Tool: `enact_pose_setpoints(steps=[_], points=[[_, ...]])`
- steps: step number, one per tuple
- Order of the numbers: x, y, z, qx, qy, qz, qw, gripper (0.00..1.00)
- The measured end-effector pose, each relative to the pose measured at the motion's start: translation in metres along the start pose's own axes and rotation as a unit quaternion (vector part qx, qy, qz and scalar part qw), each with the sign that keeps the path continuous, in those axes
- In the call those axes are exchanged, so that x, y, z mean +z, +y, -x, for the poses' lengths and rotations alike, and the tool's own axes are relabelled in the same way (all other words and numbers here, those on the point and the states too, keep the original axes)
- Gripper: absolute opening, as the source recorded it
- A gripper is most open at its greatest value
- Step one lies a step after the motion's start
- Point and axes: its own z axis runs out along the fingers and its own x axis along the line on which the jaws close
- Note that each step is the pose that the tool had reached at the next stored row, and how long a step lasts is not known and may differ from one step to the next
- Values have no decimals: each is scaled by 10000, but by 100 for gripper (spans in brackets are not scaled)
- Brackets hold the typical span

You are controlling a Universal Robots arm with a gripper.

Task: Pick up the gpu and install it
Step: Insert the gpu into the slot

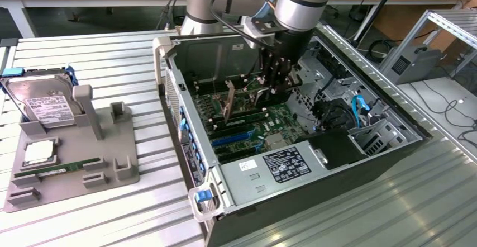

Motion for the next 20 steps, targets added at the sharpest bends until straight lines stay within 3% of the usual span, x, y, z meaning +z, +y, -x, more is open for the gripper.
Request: enact_pose_setpoints(steps=[20], points=[[44,1,-2,0,0,0,10000,27]])
